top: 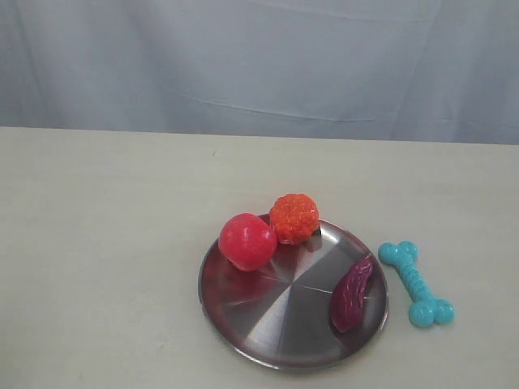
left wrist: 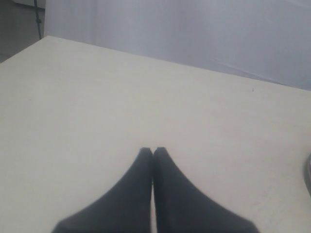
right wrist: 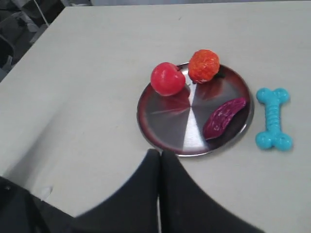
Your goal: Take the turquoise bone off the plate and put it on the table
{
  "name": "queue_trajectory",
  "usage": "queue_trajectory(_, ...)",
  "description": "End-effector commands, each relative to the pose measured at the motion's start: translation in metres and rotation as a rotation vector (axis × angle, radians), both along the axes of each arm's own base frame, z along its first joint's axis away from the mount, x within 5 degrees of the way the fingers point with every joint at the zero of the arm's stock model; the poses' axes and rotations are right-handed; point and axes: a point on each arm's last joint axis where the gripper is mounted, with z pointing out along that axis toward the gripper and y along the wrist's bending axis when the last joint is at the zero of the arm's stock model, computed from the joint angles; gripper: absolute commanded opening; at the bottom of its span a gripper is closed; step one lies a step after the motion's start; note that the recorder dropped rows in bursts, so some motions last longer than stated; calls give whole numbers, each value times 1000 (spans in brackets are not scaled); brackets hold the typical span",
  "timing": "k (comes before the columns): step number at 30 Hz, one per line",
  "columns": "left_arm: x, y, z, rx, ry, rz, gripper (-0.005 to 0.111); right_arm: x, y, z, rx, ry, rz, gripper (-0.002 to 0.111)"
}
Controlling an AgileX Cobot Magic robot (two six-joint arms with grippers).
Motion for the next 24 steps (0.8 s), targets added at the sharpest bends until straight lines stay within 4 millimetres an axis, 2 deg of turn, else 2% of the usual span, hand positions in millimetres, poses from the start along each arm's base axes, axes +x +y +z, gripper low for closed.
queue_trajectory(1,0,0,0,5,-4,6,0,-4,10,3,77,-13,88,0)
queue_trajectory(3,0,0,0,5,-4,6,0,-6,15,5,118,-14,128,0)
queue_trajectory(9,0,0,0,5,-4,6,0,-6,15,5,64,-31,164,0)
queue_trajectory(15,0,0,0,5,-4,6,0,6,13,19,-27,-267,184,0)
queue_trajectory(21,0,0,0,5,-4,6,0,29,12,-14,-60,-261,168,0)
queue_trajectory(24,0,0,0,5,-4,6,0,38,8,-52,37,-317,42,0)
